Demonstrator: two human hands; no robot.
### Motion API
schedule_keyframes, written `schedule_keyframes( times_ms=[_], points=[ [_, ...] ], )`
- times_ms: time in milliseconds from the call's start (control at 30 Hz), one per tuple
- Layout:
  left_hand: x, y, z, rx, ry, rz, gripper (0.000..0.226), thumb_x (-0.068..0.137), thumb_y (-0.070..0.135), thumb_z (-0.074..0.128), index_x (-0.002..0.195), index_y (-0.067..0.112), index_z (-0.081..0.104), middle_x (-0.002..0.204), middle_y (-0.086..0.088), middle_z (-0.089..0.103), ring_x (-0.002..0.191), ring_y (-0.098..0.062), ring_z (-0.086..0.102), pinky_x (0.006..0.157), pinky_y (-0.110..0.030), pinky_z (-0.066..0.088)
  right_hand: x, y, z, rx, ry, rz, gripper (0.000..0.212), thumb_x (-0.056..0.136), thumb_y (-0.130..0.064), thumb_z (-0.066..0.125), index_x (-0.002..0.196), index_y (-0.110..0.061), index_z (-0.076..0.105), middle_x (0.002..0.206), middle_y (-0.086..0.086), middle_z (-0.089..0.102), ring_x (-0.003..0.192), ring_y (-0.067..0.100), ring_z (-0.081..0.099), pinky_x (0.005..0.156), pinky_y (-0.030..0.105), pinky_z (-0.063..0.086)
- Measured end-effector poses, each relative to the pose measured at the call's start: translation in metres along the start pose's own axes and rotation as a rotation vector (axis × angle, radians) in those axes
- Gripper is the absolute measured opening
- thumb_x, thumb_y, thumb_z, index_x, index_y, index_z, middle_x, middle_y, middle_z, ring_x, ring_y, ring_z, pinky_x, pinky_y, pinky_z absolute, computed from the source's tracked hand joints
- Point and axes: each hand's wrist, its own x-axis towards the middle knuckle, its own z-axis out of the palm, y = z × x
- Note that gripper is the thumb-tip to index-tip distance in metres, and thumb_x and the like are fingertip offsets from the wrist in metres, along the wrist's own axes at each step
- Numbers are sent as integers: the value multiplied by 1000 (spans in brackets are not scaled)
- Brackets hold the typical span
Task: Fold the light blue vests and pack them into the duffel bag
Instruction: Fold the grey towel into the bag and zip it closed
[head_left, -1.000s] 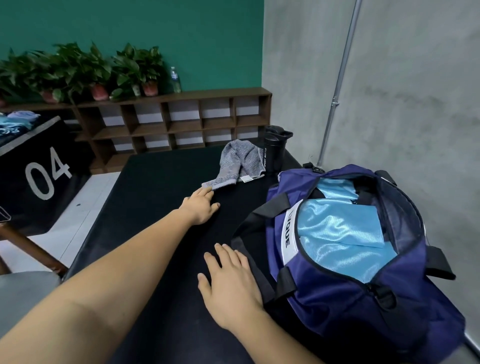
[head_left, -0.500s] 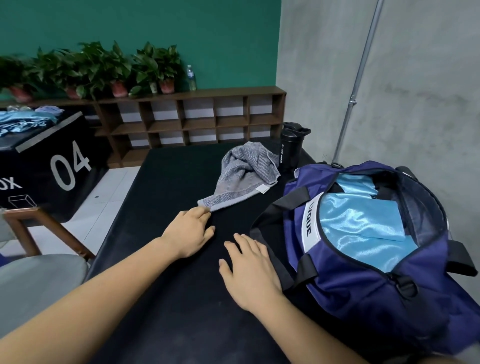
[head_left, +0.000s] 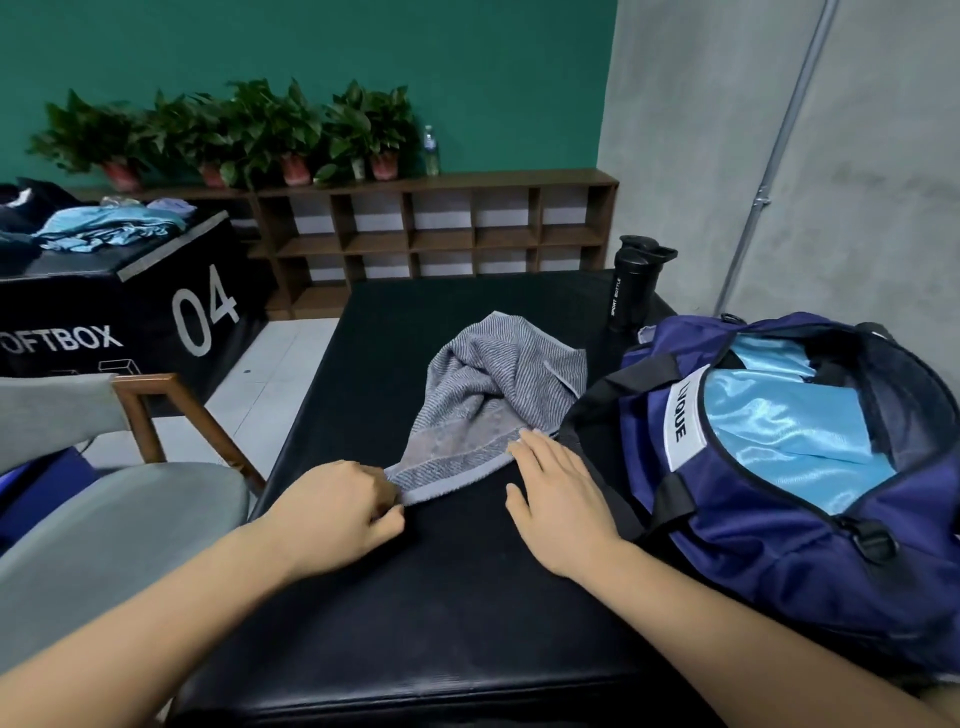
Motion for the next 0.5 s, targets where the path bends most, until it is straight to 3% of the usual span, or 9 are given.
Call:
schedule_keyframes(
  times_ms=[100, 167, 267, 333, 400, 500],
  points=[
    [-12, 3, -7, -58, -26, -10, 40, 90, 60, 34, 81, 24, 49, 77, 6, 62, 72, -18, 58, 67, -37, 48, 2, 3, -1, -60, -29, -30, 70, 102, -49, 19, 160, -18, 42, 168, -1, 38, 159, 17, 24, 133, 38, 6],
    [-18, 5, -10, -101, -36, -41, 36, 90, 61, 32, 90, 27, 44, 72, 6, 60, 69, -21, 57, 66, -39, 48, 3, 1, -6, -125, -11, -70, 66, 101, -50, 22, 148, -17, 56, 152, -2, 54, 148, 19, 40, 132, 40, 4],
    [-24, 3, -11, -113, -54, -101, 34, 92, 59, 29, 104, 31, 46, 78, 1, 67, 76, -26, 64, 69, -41, 52, -4, -6, -17, -242, 40, -184, 49, 102, -47, 38, 127, -17, 67, 121, 0, 65, 124, 25, 53, 130, 50, 18],
    [-31, 2, -13, -73, -82, -116, 42, 90, 58, 23, 109, 33, 50, 85, 0, 71, 82, -26, 67, 72, -40, 53, -16, -15, -27, -260, 36, -273, 42, 102, -46, 43, 117, -16, 67, 111, 2, 63, 111, 29, 55, 122, 50, 31],
    [-37, 3, -17, -11, -119, -109, 38, 94, 55, 27, 108, 32, 55, 87, 0, 71, 84, -26, 68, 72, -39, 51, -34, -23, -34, -268, 24, -352, 35, 102, -46, 45, 107, -16, 64, 102, 3, 59, 99, 30, 52, 106, 48, 42],
    [-38, 2, -27, -100, -227, -121, 19, 100, 41, 42, 95, 29, 56, 75, 6, 72, 77, -15, 67, 73, -36, 52, -57, -25, -41, -228, 3, -415, 29, 103, -47, 46, 103, -20, 59, 100, 1, 55, 92, 27, 51, 88, 44, 46]
  ],
)
